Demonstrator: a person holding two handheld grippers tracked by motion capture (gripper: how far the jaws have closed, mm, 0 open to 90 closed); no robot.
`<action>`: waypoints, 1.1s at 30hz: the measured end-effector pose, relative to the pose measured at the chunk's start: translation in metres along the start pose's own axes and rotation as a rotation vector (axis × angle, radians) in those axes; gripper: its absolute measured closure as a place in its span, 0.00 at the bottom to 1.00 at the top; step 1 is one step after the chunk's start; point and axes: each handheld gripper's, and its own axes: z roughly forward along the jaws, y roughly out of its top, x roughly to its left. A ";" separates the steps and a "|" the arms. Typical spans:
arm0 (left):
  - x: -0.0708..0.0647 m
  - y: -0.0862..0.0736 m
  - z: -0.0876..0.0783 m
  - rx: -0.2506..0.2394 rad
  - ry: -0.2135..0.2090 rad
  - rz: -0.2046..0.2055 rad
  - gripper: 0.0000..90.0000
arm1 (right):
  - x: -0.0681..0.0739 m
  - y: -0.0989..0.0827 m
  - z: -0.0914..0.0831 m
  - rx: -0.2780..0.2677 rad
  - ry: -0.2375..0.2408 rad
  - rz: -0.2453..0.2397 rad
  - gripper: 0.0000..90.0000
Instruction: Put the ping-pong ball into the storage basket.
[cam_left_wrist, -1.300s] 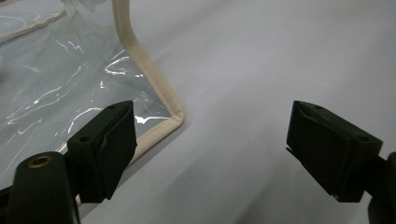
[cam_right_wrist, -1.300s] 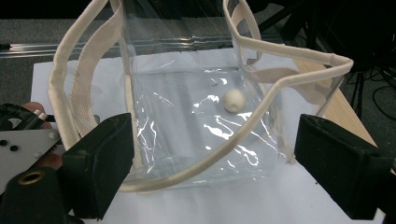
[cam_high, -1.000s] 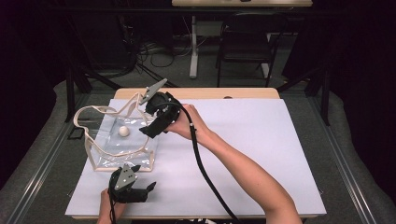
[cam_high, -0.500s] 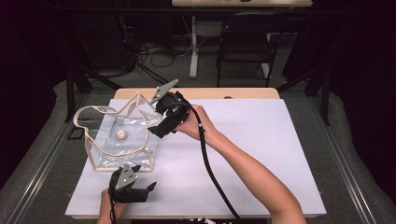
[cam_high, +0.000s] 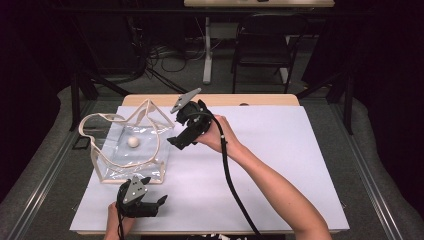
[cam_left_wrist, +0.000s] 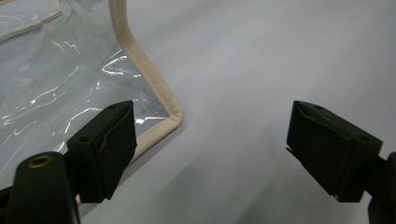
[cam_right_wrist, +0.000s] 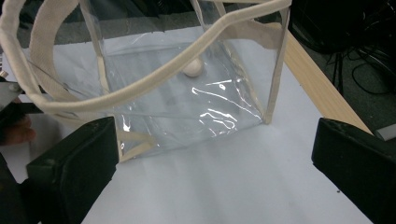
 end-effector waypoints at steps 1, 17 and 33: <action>0.000 0.000 0.000 0.000 0.000 0.001 0.18 | 0.000 -0.003 0.000 0.005 -0.001 -0.001 0.00; -0.001 0.000 0.000 0.001 -0.002 0.001 0.18 | -0.004 -0.032 0.001 0.050 -0.028 0.020 0.00; 0.000 0.000 0.000 0.001 -0.002 0.001 0.18 | -0.002 -0.059 -0.001 0.082 -0.041 0.039 0.00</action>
